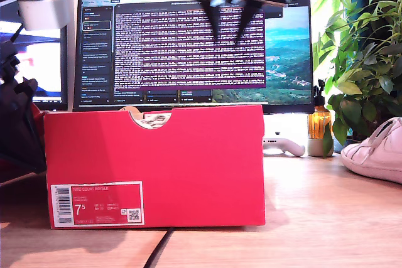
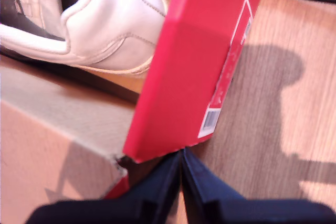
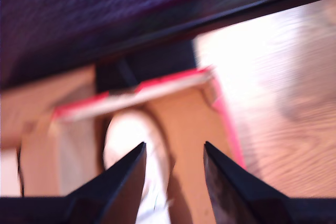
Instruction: Pack the white shoes by picking the first shoe and placing it inside the red shoebox, left side, then picking and rotating the second shoe and placing it in the shoebox
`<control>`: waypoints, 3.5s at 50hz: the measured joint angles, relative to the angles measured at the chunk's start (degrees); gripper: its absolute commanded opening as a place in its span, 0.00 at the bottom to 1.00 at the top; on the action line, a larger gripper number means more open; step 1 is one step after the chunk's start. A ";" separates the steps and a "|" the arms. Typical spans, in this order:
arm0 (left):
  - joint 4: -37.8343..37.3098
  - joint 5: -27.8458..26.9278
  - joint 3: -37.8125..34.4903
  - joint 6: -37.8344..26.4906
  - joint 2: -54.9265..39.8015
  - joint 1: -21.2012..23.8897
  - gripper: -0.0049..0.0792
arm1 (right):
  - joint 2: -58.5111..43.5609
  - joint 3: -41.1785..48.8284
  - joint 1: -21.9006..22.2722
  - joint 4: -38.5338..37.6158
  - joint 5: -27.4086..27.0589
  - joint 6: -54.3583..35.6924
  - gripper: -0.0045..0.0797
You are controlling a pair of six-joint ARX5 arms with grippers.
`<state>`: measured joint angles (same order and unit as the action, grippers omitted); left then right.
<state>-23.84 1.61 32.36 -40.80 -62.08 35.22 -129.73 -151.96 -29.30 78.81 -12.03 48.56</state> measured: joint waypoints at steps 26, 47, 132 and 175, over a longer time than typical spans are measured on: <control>0.04 -0.02 0.00 0.00 0.00 0.00 0.04 | 8.46 31.12 4.07 -0.04 -6.84 13.64 0.43; 0.04 -0.02 0.00 0.00 0.00 0.00 0.04 | 32.37 54.88 8.87 0.20 -14.49 21.94 0.81; 0.04 -0.04 0.00 0.00 0.00 0.00 0.04 | 50.75 98.31 26.93 -28.20 -1.31 45.86 0.88; 0.04 -0.04 0.00 0.00 0.00 0.00 0.04 | 46.97 104.63 29.16 -36.39 5.18 41.24 0.04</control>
<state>-23.79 1.56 32.36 -40.80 -62.08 35.22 -82.76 -47.33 -0.14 42.41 -6.85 89.80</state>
